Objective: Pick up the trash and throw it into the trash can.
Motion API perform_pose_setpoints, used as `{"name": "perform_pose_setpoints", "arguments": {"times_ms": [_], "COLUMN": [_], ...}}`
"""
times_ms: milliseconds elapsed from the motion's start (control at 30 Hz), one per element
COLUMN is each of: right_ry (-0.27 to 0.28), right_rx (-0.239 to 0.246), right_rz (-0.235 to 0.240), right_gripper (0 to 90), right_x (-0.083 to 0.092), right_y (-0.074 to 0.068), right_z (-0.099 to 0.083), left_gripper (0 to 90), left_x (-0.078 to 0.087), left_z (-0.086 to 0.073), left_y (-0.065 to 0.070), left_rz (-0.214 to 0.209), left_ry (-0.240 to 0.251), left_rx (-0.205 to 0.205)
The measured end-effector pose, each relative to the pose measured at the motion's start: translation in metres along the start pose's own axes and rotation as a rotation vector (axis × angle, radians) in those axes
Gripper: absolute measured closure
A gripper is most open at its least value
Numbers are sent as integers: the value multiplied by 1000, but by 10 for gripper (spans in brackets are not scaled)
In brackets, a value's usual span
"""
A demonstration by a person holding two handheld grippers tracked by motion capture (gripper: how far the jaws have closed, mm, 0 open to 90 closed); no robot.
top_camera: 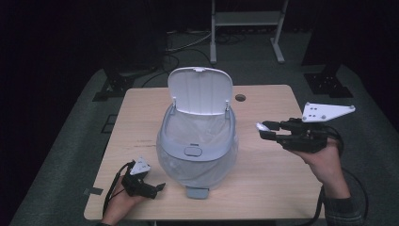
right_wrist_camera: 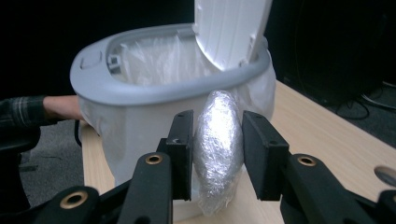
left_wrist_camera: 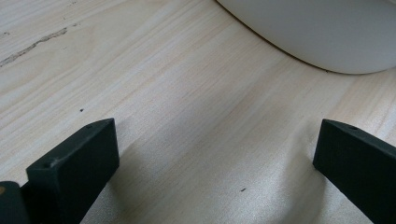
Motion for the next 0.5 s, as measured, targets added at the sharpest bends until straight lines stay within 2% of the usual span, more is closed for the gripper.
{"name": "perform_pose_setpoints", "arguments": {"times_ms": [500], "right_ry": [45], "right_rx": [32], "right_rz": [82], "right_gripper": [644], "right_x": [-23], "right_y": [-14], "right_z": [33], "left_gripper": [0], "left_x": [0], "left_z": [0], "left_y": [0], "left_rz": [-1], "left_ry": [-1], "left_rx": [-1]}}
Point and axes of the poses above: each handheld gripper's, and its own axes: x roughly backward along the jaws, z roughly out of its top, y roughly to its right, the point moved 7 cm from there along -x, roughly forward along the jaws, and after that the axes turned 8 degrees about y, right-handed, at the moved point
